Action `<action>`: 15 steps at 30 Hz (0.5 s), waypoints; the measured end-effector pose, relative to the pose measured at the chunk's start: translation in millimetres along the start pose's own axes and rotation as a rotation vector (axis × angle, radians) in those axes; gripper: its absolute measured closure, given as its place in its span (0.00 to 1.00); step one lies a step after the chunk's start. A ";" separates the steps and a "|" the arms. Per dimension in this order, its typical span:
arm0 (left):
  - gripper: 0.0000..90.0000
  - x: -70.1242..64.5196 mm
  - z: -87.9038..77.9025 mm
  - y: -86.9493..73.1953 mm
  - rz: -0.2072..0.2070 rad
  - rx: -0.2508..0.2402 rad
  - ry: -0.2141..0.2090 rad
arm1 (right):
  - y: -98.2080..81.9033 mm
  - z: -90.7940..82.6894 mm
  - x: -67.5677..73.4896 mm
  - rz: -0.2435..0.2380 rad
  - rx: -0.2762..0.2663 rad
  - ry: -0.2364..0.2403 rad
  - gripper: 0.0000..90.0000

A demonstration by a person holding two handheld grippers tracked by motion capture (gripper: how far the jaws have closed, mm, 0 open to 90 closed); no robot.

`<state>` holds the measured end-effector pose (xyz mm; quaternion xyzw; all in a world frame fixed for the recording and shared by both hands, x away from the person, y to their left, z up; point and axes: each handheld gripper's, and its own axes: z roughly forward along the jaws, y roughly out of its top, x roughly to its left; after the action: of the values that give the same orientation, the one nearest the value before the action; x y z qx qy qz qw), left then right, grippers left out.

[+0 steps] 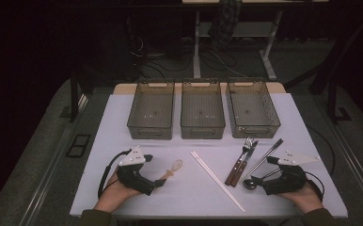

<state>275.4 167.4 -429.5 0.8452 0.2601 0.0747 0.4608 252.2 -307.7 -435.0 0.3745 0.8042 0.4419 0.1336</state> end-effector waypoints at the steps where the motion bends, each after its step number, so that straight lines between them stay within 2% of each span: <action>1: 0.00 0.1 0.0 0.0 -0.001 0.000 0.000 | 0.0 0.0 0.0 0.000 0.000 0.000 0.02; 15: 0.00 0.0 0.0 0.6 -0.001 -0.001 -0.006 | 7.6 2.6 4.5 0.004 0.033 0.012 0.02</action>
<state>275.6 167.1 -429.1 0.8451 0.2592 0.0720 0.4621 254.2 -300.3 -429.8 0.3756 0.8113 0.4312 0.1215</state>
